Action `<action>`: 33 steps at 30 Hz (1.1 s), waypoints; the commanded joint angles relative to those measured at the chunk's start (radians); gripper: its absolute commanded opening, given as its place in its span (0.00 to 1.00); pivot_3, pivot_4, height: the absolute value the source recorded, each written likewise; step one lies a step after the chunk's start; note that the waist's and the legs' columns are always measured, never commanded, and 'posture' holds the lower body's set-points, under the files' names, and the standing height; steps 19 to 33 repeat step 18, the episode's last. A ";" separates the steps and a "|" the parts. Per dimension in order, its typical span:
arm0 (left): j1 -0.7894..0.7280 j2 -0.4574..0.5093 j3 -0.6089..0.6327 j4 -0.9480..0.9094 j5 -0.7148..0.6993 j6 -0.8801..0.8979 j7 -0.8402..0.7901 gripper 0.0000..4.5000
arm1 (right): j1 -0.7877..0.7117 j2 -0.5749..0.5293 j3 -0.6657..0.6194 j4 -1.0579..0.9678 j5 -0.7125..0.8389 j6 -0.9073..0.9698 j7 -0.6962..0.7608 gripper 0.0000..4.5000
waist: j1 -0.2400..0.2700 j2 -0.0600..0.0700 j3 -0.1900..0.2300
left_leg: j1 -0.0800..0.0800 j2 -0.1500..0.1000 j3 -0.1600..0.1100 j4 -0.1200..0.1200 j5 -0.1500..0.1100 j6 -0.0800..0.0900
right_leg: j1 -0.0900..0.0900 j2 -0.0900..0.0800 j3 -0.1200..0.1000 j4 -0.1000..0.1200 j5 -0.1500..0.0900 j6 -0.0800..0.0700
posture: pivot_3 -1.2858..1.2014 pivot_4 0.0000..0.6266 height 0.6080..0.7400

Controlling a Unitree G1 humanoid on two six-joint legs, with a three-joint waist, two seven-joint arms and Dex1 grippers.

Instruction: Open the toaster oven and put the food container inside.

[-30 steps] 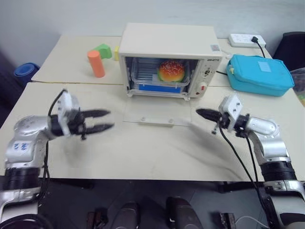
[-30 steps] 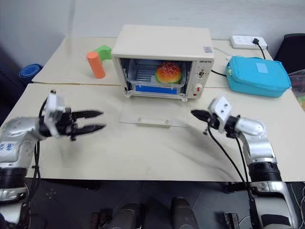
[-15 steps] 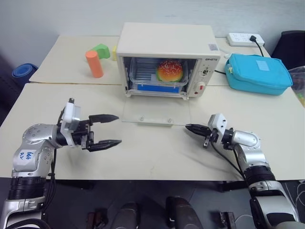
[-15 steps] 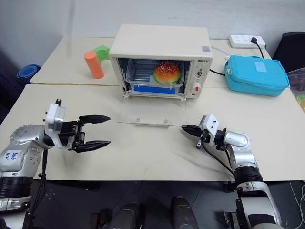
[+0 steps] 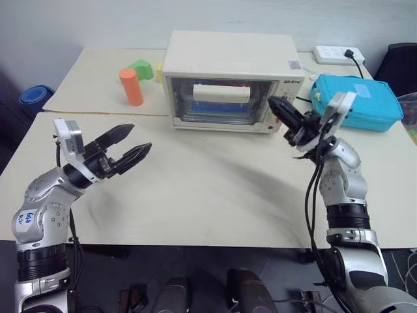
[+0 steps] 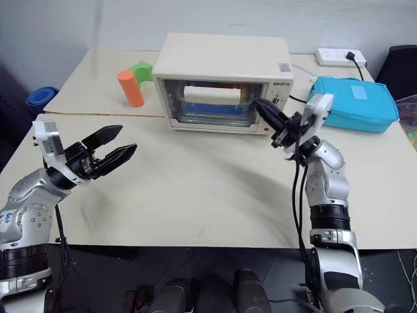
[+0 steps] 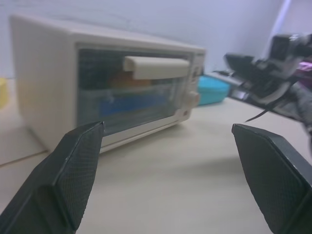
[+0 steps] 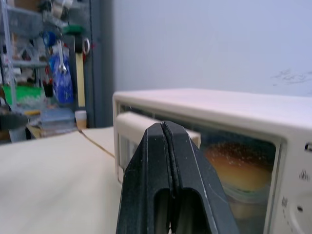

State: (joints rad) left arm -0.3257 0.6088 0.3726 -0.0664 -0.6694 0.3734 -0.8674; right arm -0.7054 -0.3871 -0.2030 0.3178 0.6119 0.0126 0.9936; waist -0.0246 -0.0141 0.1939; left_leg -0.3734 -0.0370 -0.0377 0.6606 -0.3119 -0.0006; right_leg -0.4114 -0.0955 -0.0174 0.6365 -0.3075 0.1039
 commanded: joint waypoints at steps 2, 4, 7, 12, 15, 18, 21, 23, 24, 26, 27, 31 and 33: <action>0.100 0.070 -0.023 -0.029 0.120 -0.150 -0.085 1.00 | 0.062 -0.108 0.008 -0.143 0.036 0.119 0.099 0.21 | 0.000 0.000 0.000 | 0.000 -0.001 0.000 -0.001 -0.001 0.001 | 0.000 -0.001 0.000 0.000 0.000 0.000 | 0.52 0.24 1.00; 0.149 0.099 -0.004 -0.015 0.117 -0.162 -0.128 1.00 | 0.139 -0.175 0.036 -0.203 0.008 0.131 0.177 0.36 | 0.002 0.000 0.000 | -0.001 -0.001 0.000 -0.002 -0.002 0.003 | 0.000 -0.001 0.000 -0.002 0.000 0.000 | 0.52 0.24 1.00; 0.243 0.119 0.025 -0.018 0.116 -0.169 -0.154 1.00 | 0.270 -0.248 0.045 -0.269 -0.011 0.116 0.257 0.58 | 0.002 0.000 0.000 | -0.001 -0.001 0.000 -0.002 -0.003 0.004 | 0.000 -0.001 0.000 -0.009 0.000 0.000 | 0.52 0.24 1.00; 0.411 0.109 0.039 -0.059 0.157 -0.253 -0.178 1.00 | 0.462 -0.283 0.039 -0.299 -0.060 -0.012 0.360 0.95 | -0.002 0.000 0.000 | -0.001 0.000 0.003 -0.002 -0.005 0.005 | 0.001 -0.001 0.002 -0.010 0.000 0.000 | 0.52 0.24 1.00; 0.468 0.089 0.033 -0.068 0.200 -0.302 -0.140 1.00 | 0.543 -0.271 0.025 -0.281 -0.097 -0.106 0.363 1.00 | 0.001 0.000 0.000 | 0.002 0.000 0.003 -0.003 -0.005 0.007 | 0.004 -0.001 0.003 -0.010 0.000 0.000 | 0.52 0.24 1.00; 0.481 0.071 0.029 -0.076 0.228 -0.345 -0.112 1.00 | 0.596 -0.256 0.011 -0.280 -0.113 -0.161 0.333 1.00 | 0.002 0.000 0.000 | 0.002 0.000 0.003 -0.002 -0.007 0.009 | 0.004 -0.001 0.003 -0.009 0.000 0.000 | 0.52 0.24 1.00; 0.481 0.071 0.029 -0.076 0.228 -0.345 -0.112 1.00 | 0.596 -0.256 0.011 -0.280 -0.113 -0.161 0.333 1.00 | 0.002 0.000 0.000 | 0.002 0.000 0.003 -0.002 -0.007 0.009 | 0.004 -0.001 0.003 -0.009 0.000 0.000 | 0.52 0.24 1.00; 0.481 0.071 0.029 -0.076 0.228 -0.345 -0.112 1.00 | 0.596 -0.256 0.011 -0.280 -0.113 -0.161 0.333 1.00 | 0.002 0.000 0.000 | 0.002 0.000 0.003 -0.002 -0.007 0.009 | 0.004 -0.001 0.003 -0.009 0.000 0.000 | 0.52 0.24 1.00; 0.481 0.071 0.029 -0.076 0.228 -0.345 -0.112 1.00 | 0.596 -0.256 0.011 -0.280 -0.113 -0.161 0.333 1.00 | 0.002 0.000 0.000 | 0.002 0.000 0.003 -0.002 -0.007 0.009 | 0.004 -0.001 0.003 -0.009 0.000 0.000 | 0.52 0.24 1.00; 0.481 0.071 0.029 -0.076 0.228 -0.345 -0.112 1.00 | 0.596 -0.256 0.011 -0.280 -0.113 -0.161 0.333 1.00 | 0.002 0.000 0.000 | 0.002 0.000 0.003 -0.002 -0.007 0.009 | 0.004 -0.001 0.003 -0.009 0.000 0.000 | 0.52 0.24 1.00; 0.481 0.071 0.029 -0.076 0.228 -0.345 -0.112 1.00 | 0.596 -0.256 0.011 -0.280 -0.113 -0.161 0.333 1.00 | 0.002 0.000 0.000 | 0.002 0.000 0.003 -0.002 -0.007 0.009 | 0.004 -0.001 0.003 -0.009 0.000 0.000 | 0.52 0.24 1.00; 0.481 0.071 0.029 -0.076 0.228 -0.345 -0.112 1.00 | 0.596 -0.256 0.011 -0.280 -0.113 -0.161 0.333 1.00 | 0.002 0.000 0.000 | 0.002 0.000 0.003 -0.002 -0.007 0.009 | 0.004 -0.001 0.003 -0.009 0.000 0.000 | 0.52 0.24 1.00; 0.481 0.071 0.029 -0.076 0.228 -0.345 -0.112 1.00 | 0.596 -0.256 0.011 -0.280 -0.113 -0.161 0.333 1.00 | 0.002 0.000 0.000 | 0.002 0.000 0.003 -0.002 -0.007 0.009 | 0.004 -0.001 0.003 -0.009 0.000 0.000 | 0.52 0.24 1.00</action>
